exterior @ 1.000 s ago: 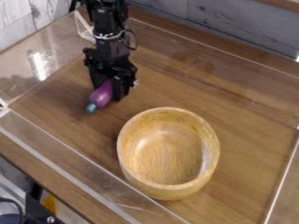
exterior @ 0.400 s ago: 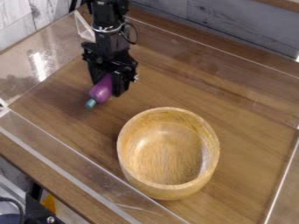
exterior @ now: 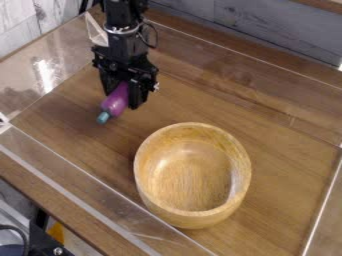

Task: Put the purple eggplant in the brown bowl

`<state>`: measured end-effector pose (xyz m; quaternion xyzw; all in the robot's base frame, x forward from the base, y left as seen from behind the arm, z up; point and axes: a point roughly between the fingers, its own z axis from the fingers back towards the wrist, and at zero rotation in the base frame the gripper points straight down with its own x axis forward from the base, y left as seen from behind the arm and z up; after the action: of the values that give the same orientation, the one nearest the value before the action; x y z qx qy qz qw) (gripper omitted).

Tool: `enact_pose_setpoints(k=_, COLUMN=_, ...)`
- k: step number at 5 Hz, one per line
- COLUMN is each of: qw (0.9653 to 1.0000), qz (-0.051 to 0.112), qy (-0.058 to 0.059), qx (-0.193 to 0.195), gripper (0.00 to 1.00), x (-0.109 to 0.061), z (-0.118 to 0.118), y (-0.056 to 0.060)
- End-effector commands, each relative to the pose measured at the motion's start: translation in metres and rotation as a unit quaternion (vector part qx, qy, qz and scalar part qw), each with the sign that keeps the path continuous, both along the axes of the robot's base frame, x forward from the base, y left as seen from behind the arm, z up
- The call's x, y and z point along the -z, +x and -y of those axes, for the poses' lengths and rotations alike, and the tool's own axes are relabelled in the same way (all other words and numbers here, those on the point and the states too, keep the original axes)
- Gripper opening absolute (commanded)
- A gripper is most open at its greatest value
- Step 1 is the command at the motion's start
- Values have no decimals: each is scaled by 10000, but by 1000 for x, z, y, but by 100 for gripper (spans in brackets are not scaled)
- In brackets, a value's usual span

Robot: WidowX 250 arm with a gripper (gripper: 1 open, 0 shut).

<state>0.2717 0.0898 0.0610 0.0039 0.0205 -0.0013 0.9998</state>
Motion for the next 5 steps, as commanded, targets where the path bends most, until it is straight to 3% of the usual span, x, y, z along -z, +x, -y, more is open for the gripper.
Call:
enact_pose_setpoints(k=1, qw=9995, qz=284, qy=125, qx=-9, gripper=0, x=-22, z=7, y=3)
enact_pose_setpoints(k=5, qw=9995, qz=303, qy=20, qx=117, gripper=0, x=-36, z=68, y=-17)
